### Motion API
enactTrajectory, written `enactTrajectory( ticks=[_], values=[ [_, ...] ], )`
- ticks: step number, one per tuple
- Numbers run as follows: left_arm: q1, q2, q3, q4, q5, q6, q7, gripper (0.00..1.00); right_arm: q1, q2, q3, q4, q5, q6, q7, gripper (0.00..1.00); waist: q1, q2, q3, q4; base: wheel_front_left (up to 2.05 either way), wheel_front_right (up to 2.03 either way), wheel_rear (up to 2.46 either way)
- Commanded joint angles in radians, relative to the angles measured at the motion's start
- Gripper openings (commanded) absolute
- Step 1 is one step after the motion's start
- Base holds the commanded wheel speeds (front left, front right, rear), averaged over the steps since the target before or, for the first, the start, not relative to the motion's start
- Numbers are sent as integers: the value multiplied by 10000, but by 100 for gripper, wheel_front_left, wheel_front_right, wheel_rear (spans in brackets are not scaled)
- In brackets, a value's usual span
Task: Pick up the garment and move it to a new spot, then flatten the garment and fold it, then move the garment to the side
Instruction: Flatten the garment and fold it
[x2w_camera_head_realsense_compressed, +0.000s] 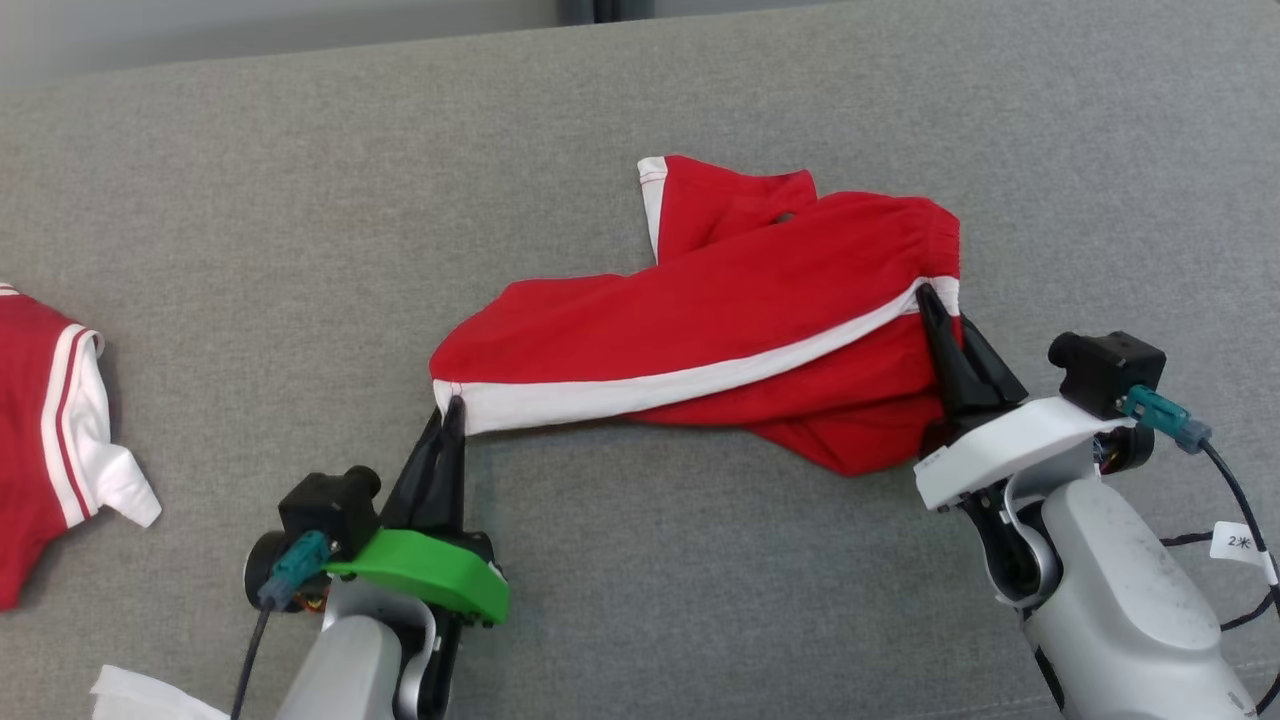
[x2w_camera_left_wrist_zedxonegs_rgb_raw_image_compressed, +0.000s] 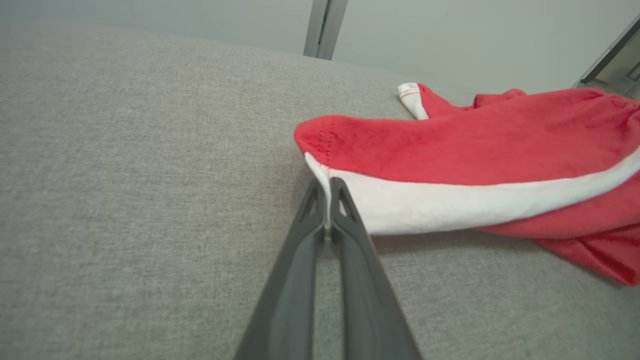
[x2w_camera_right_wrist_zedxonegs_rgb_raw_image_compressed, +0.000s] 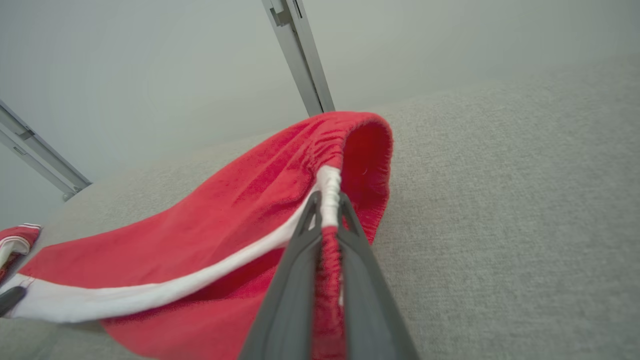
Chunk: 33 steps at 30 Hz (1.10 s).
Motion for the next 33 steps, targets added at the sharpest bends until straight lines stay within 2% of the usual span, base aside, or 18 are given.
enactTrajectory(
  ticks=[1, 7, 9, 13, 18, 20, 23, 27, 33],
  values=[
    [68, 51, 156, -331, 46, -51, -3, 0, 112, -90, 26, -240, -57, -11, -22, 0, 0, -1, -255, 54, 0, 0, 0],
    [-491, 189, 873, -2080, 637, -73, -4, 0, -138, -699, 474, -1676, 97, -11, -21, 0, 0, -1, -937, 94, 0, 0, 0],
    [-803, 459, 876, -2627, 755, -78, -3, 0, -299, -1068, 765, -2268, 265, -11, -22, 0, 0, -1, -1133, 71, 0, 0, 0],
    [-1804, 1435, 690, -3414, 843, -81, -3, 0, -886, -2025, 1418, -3282, 813, -11, 91, 0, 0, -1, -1297, -21, 0, 0, 0],
    [-3478, 2436, 513, -3761, 572, -76, 459, 0, -2096, -3198, 1773, -4314, 1517, -11, 1161, 0, 0, -1, -914, -131, 0, 0, 0],
    [-4130, 2522, 554, -3684, 352, -72, 823, 0, -2679, -3534, 1886, -4447, 1732, -11, 1631, 0, 0, -1, -620, -156, 0, 0, 0],
    [-5122, 2683, 494, -3253, 227, -61, 1269, 0, -3605, -3804, 2058, -4224, 1923, -11, 2181, 0, 0, -1, -59, -160, 0, 0, 0],
    [-6523, 2690, 445, -1887, 140, -54, 1298, 0, -5197, -3808, 2405, -3221, 1874, -14, 2455, 0, 0, -1, 809, -170, 0, 0, 0],
    [-8877, 2425, 523, 28, 482, 69, 395, 0, -7952, -3457, 2432, -1075, 851, -15, 1239, 0, 0, -1, 1801, -26, 0, 0, 0]
  ],
)
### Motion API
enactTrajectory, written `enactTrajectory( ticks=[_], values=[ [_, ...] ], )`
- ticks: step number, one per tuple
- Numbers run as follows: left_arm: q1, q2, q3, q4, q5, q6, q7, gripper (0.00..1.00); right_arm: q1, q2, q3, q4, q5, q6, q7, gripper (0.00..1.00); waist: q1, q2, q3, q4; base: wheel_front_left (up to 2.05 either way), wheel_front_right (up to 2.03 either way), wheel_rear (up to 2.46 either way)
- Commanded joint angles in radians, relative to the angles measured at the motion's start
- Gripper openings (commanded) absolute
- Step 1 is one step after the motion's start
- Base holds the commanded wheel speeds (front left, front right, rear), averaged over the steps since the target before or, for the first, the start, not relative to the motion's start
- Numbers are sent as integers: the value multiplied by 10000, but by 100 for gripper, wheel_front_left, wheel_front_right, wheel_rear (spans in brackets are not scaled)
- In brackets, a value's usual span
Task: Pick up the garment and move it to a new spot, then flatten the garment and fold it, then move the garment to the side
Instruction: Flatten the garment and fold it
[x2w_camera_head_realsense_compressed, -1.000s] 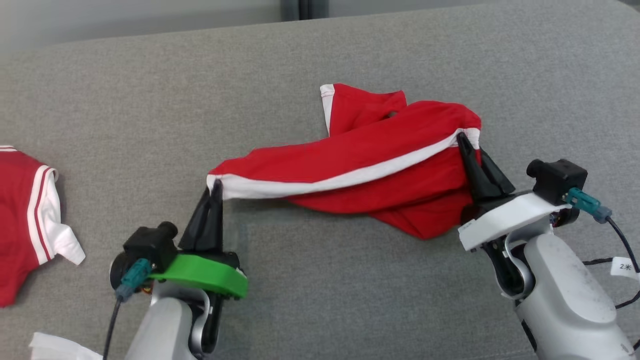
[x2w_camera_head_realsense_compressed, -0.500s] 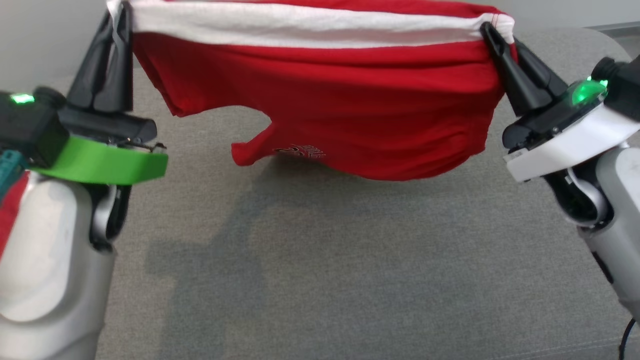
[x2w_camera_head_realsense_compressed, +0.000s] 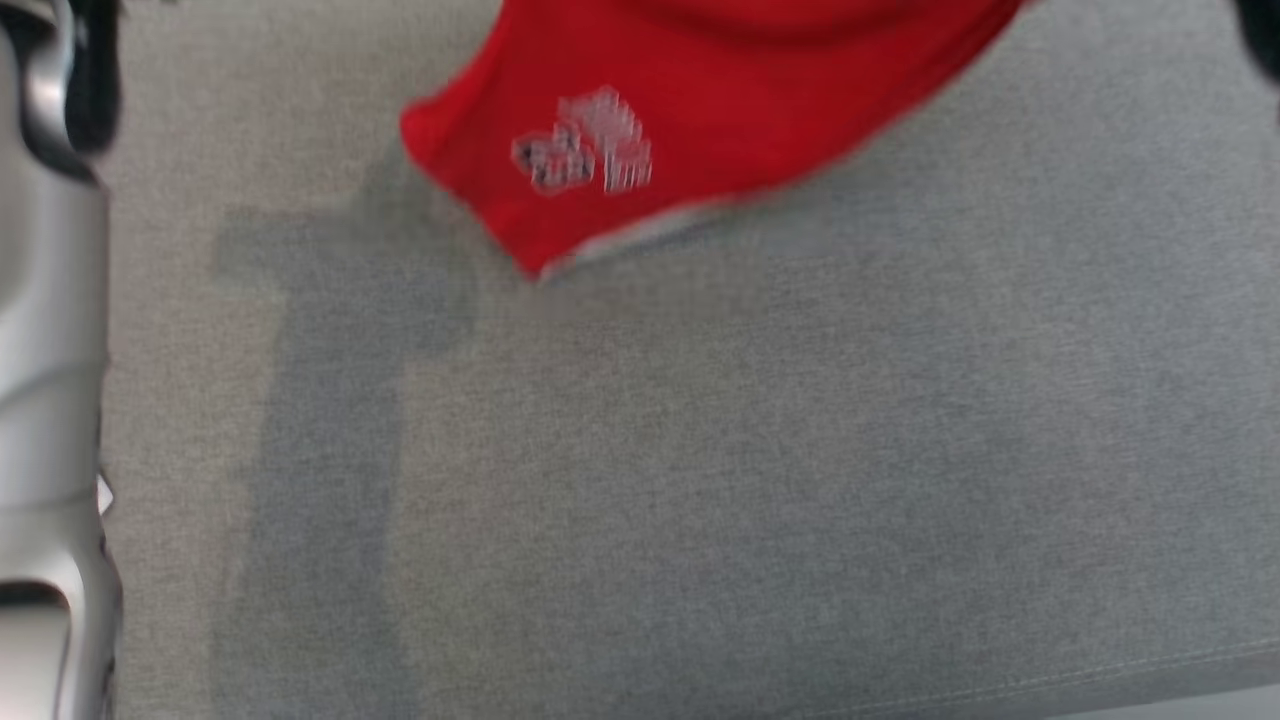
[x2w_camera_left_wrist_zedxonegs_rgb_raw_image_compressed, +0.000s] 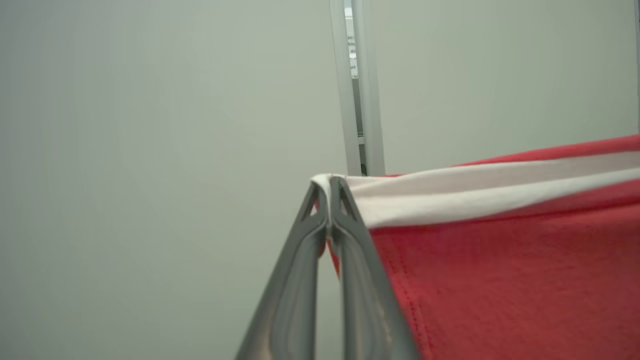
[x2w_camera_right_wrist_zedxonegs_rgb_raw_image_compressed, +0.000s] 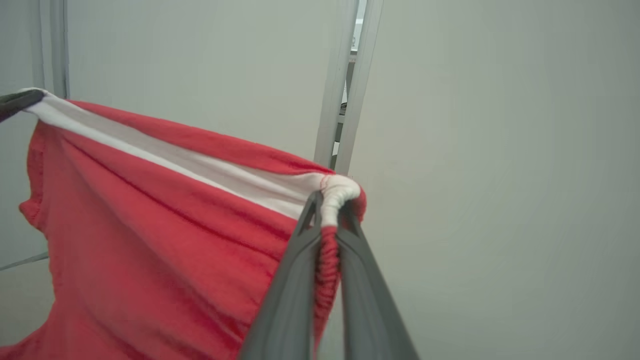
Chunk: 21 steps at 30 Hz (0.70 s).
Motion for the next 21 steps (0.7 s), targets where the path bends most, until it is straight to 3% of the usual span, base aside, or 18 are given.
enactTrajectory(
  ticks=[1, 5, 8, 12, 21],
  values=[
    [-569, 28, 120, 191, 178, 126, -208, 0, -557, 6, -55, 436, -320, -24, -447, 0, 0, 0, 912, 145, 0, 0, 0],
    [-1460, -187, 523, 17, 487, 358, -449, 0, -1648, 171, -180, 1378, -1041, -26, -1187, 0, 0, 0, 1081, 314, 0, 0, 0],
    [-829, -416, 1033, -641, 544, 290, -442, 0, -1515, 319, -292, 1467, -1289, -32, -1297, 0, 0, 0, 1039, 403, 0, 0, 0],
    [1048, -818, 1482, -1227, 616, 166, -435, 0, 24, 422, -153, 856, -1374, -31, -1313, 0, 0, 0, 801, 460, 0, 0, 0],
    [6642, -2017, 2774, -907, 423, 5, -439, 0, 4724, 716, 529, -294, -804, -31, -1321, 0, 0, 0, -26, 402, 0, 0, 0]
  ],
)
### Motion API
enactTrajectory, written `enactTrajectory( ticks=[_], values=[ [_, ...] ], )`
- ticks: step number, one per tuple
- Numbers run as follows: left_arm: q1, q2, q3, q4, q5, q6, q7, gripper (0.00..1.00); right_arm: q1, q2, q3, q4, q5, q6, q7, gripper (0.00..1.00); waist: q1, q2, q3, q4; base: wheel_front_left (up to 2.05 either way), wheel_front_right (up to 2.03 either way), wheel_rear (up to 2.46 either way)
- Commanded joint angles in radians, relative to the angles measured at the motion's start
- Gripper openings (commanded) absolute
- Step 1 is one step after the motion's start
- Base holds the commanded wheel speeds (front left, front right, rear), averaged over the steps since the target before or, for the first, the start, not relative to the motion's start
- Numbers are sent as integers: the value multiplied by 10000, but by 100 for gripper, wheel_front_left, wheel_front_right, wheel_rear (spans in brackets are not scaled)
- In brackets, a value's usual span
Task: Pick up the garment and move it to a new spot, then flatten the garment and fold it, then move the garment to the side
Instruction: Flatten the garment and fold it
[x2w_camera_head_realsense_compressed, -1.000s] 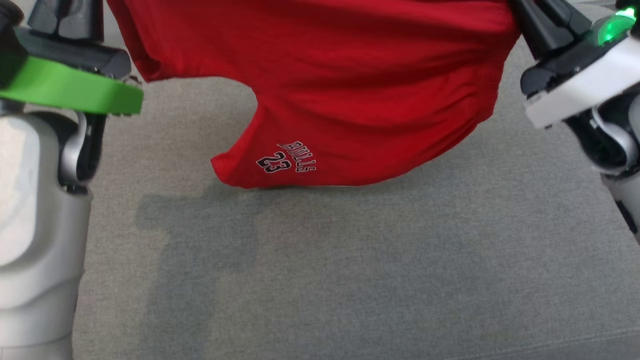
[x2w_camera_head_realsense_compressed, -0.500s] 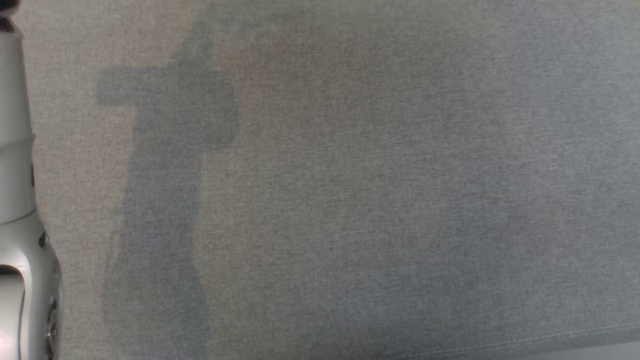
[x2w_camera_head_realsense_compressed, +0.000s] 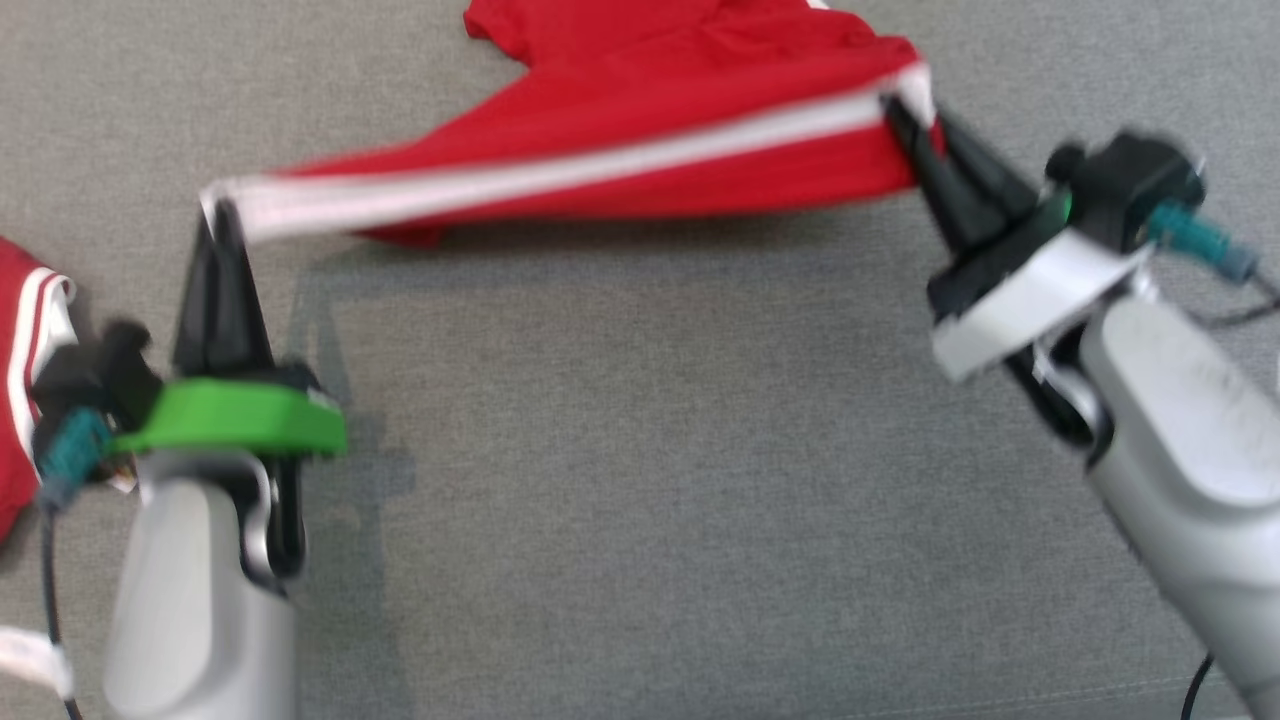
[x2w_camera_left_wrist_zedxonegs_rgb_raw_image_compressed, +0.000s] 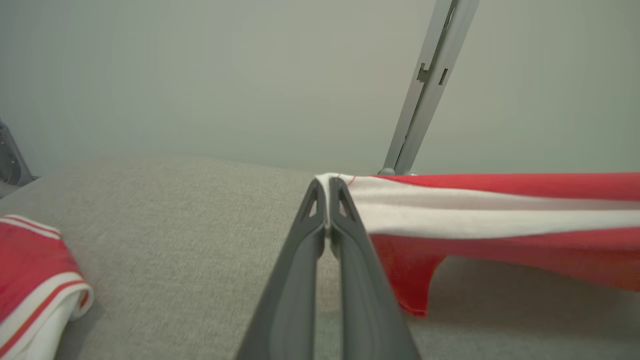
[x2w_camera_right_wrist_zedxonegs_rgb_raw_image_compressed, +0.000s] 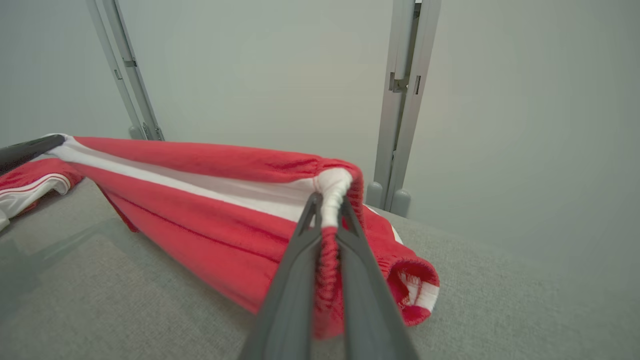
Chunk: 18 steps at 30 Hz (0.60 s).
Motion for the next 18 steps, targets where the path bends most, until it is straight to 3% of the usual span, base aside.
enactTrajectory(
  ticks=[1, 12, 18],
  values=[
    [547, 9, 214, 48, -10, -11, -6, 0, 635, -45, -147, -104, 124, -38, -44, 0, -1, -1, -371, -13, 0, 0, 0],
    [3565, -158, 198, -243, -676, -31, -7, 0, 4666, 426, -514, -1046, 454, -38, -44, 0, -1, -1, -1822, 77, 0, 0, 0],
    [4677, -169, -6, -530, -451, -35, -7, 0, 6277, 622, -524, -1397, 546, -39, -45, 0, -1, -1, -2395, -45, 0, 0, 0]
  ],
)
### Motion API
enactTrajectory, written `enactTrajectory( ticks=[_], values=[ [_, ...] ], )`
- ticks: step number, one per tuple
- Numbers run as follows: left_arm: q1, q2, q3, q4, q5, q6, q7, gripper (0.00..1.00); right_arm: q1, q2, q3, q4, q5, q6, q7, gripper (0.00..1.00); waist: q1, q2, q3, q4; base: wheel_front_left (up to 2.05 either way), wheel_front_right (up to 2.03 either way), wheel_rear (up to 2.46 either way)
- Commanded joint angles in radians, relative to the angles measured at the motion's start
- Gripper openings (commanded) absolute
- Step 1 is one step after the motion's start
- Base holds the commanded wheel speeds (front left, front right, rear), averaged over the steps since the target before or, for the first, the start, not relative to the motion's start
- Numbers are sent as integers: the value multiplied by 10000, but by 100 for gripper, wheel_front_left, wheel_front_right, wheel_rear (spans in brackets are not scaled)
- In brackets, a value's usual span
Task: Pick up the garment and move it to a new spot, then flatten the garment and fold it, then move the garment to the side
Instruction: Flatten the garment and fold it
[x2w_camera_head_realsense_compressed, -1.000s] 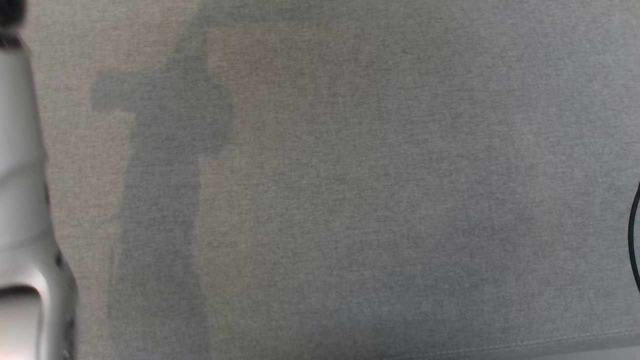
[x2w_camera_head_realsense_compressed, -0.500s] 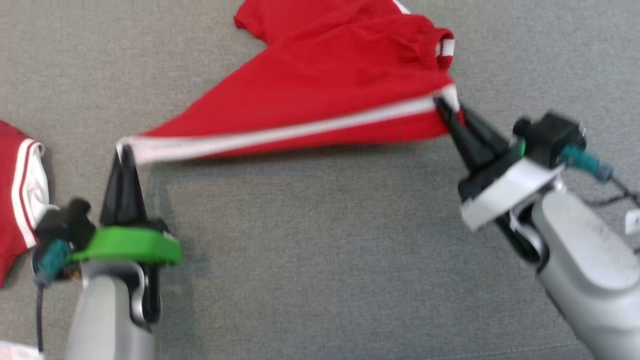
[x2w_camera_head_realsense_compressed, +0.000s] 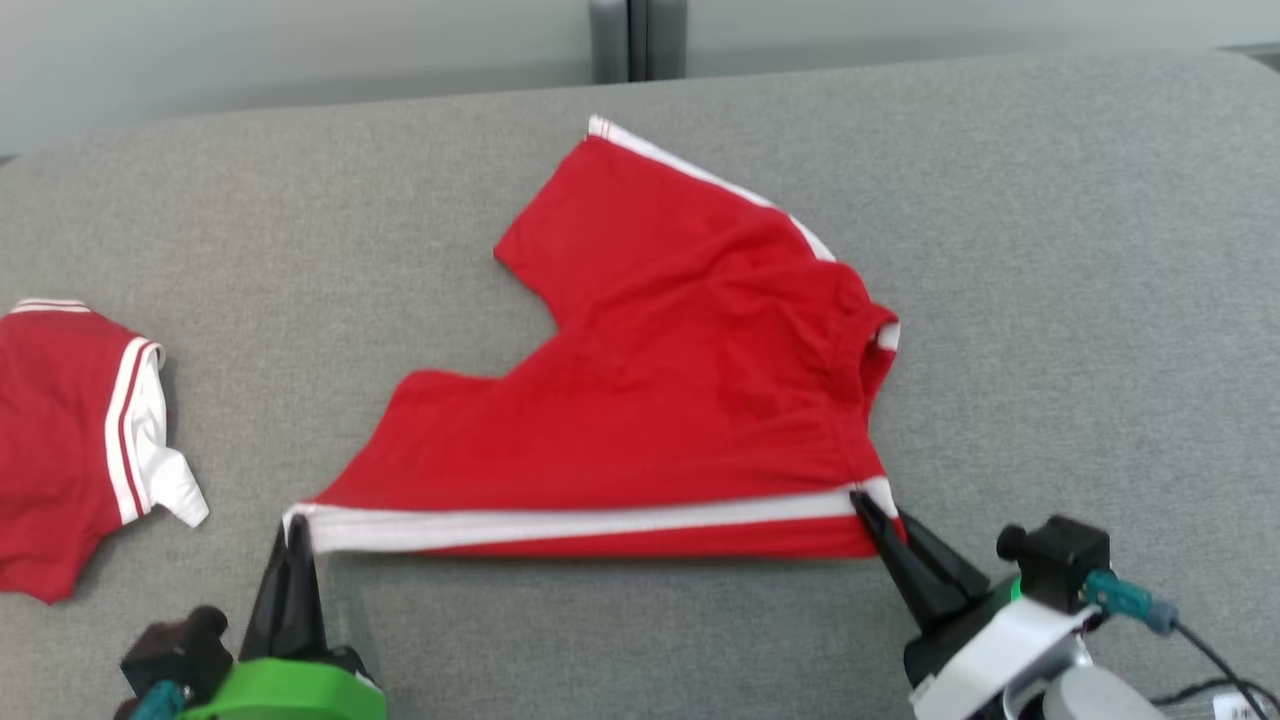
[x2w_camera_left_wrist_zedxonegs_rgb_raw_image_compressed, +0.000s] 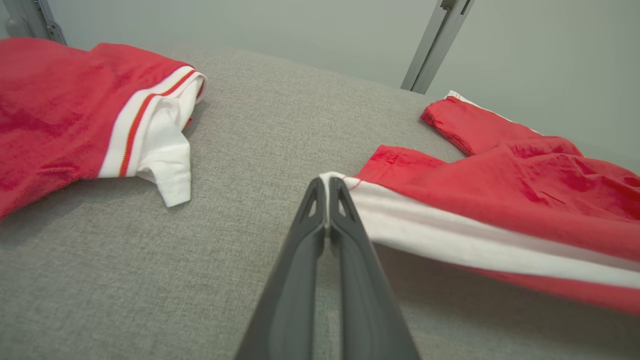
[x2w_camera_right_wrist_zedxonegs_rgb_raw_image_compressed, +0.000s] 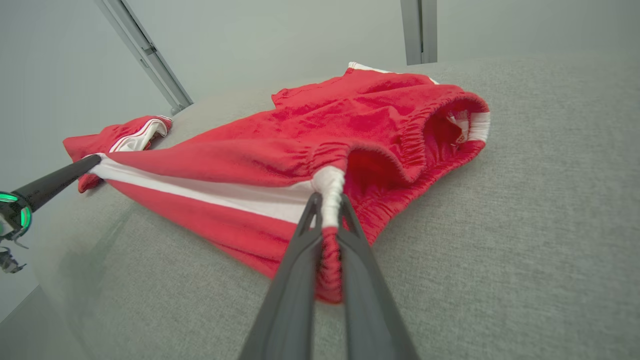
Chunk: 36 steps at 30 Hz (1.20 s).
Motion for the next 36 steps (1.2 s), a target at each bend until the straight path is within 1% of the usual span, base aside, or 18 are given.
enactTrajectory(
  ticks=[1, 6, 8, 11, 13, 16, 20, 24, 26, 28, 32, 36],
  values=[
    [327, 97, 29, -126, 129, 46, -7, 0, 364, -56, -14, -65, 74, -39, -47, 0, 0, 0, -396, -123, 0, 0, 0],
    [536, 85, -118, -784, 189, 40, -6, 0, 916, 95, -113, -430, 243, -32, -47, 0, 0, 0, -333, -317, 0, 0, 0],
    [164, 87, -305, -1080, 271, 38, -6, 0, 838, 258, -276, -768, 324, -29, -48, 0, 0, 0, -138, -397, 0, 0, 0],
    [-678, 95, -908, -1198, 621, 34, -6, 0, 552, 401, -521, -1136, 403, -29, -47, 0, 0, 0, 262, -518, 0, 0, 0],
    [-1434, 342, -1311, -1096, 780, 33, -6, 0, 249, 564, -666, -1278, 443, -28, -47, 0, 0, 0, 568, -614, 0, 0, 0],
    [-2738, 820, -1963, -717, 865, 32, -6, 0, -232, 901, -1036, -1363, 601, -26, -47, 0, 0, 0, 1089, -839, 0, 0, 0],
    [-4386, 1497, -2590, 46, 837, 31, -5, 0, -872, 1483, -1463, -1328, 961, -26, -47, 0, 0, 0, 1784, -1223, 0, 0, 0],
    [-5814, 1879, -3100, 877, 742, 31, -5, 0, -1357, 1876, -1719, -1162, 1277, -26, -47, 0, 0, 0, 2373, -1572, 0, 0, 0],
    [-6405, 1947, -3297, 1414, 711, 31, -5, 0, -1532, 2025, -1837, -1107, 1315, -26, -47, 0, 0, 0, 2618, -1719, 0, 0, 0],
    [-6994, 1865, -3385, 2026, 544, 32, -6, 0, -1668, 2173, -2039, -1079, 1362, -26, -46, 0, 0, 0, 2867, -1845, 0, 0, 0],
    [-8008, 1812, -3673, 3004, 604, 30, -5, 0, -1982, 2407, -2184, -1101, 1376, -26, -47, 0, 0, 0, 3334, -2080, 0, 0, 0],
    [-8851, 1778, -3623, 3655, 782, 30, -6, 0, -2387, 2489, -2309, -1197, 1402, -26, -47, 0, 0, 0, 3737, -2277, 0, 0, 0]
  ],
)
